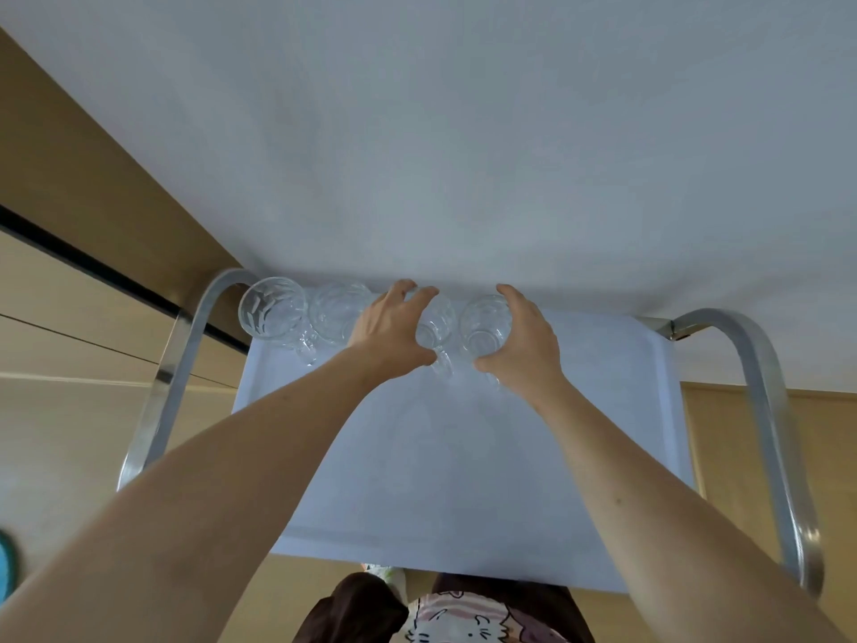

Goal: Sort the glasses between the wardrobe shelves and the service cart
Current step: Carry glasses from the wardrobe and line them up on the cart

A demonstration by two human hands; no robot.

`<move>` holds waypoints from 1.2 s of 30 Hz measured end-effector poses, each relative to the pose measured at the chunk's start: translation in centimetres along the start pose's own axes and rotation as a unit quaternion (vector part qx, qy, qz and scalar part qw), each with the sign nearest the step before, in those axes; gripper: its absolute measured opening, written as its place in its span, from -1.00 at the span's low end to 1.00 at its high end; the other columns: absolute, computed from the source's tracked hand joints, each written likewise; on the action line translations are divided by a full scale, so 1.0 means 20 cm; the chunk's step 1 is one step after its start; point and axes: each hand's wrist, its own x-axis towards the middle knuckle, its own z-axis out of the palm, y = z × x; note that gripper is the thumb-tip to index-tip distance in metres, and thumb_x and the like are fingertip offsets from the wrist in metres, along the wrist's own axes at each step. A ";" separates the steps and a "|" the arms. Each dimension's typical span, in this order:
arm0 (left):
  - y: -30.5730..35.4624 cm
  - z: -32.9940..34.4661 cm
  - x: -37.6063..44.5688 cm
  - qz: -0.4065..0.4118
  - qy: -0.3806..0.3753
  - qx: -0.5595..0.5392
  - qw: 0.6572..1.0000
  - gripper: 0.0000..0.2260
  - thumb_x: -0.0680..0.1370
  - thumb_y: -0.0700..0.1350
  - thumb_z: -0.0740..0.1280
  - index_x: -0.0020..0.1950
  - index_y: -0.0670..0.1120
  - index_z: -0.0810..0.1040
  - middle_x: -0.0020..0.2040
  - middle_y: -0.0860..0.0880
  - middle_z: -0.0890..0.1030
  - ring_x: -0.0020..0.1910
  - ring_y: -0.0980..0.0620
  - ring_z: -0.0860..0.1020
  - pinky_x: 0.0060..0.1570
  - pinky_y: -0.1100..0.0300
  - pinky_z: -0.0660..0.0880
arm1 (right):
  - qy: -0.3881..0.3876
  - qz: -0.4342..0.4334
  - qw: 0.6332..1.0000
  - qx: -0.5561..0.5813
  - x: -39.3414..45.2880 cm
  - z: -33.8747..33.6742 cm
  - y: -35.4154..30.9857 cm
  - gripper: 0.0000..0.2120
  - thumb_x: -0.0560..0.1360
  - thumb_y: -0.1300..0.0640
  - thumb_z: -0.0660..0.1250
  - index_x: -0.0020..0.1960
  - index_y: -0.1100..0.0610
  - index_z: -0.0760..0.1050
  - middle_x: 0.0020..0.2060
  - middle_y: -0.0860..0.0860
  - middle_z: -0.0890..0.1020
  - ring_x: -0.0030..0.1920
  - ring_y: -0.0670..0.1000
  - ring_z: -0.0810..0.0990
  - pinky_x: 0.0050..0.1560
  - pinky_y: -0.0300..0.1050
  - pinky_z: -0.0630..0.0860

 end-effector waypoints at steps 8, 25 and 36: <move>-0.02 0.00 -0.01 0.026 0.009 0.026 0.999 -0.12 0.33 0.17 0.58 0.55 0.08 0.24 0.48 -0.03 0.34 0.49 -0.12 0.28 0.50 0.02 0.24 | -0.011 -0.012 1.000 -0.021 0.04 0.00 -0.04 0.04 0.24 0.21 0.60 0.60 0.00 0.17 0.49 0.00 0.35 0.44 0.03 0.39 0.19 -0.22 0.28; -0.35 -0.24 -0.08 0.010 -0.047 0.168 0.985 -0.02 0.39 0.02 0.56 0.64 0.12 0.01 0.64 -0.03 0.10 0.58 -0.16 0.11 0.55 -0.16 0.07 | -0.032 -0.083 0.970 -0.226 0.00 0.20 -0.23 -0.03 0.43 -0.30 0.43 0.64 -0.04 0.00 0.63 -0.01 0.11 0.63 0.18 -0.06 0.55 0.33 -0.12; -0.39 -0.23 -0.09 -0.002 0.009 0.080 0.997 -0.06 0.34 0.17 0.59 0.60 0.07 0.18 0.56 0.00 0.30 0.50 -0.14 0.26 0.46 -0.04 0.24 | -0.014 -0.073 0.973 -0.216 -0.03 0.25 -0.23 -0.09 0.46 -0.23 0.42 0.64 -0.03 0.02 0.62 -0.03 0.16 0.63 0.17 -0.06 0.54 0.34 -0.14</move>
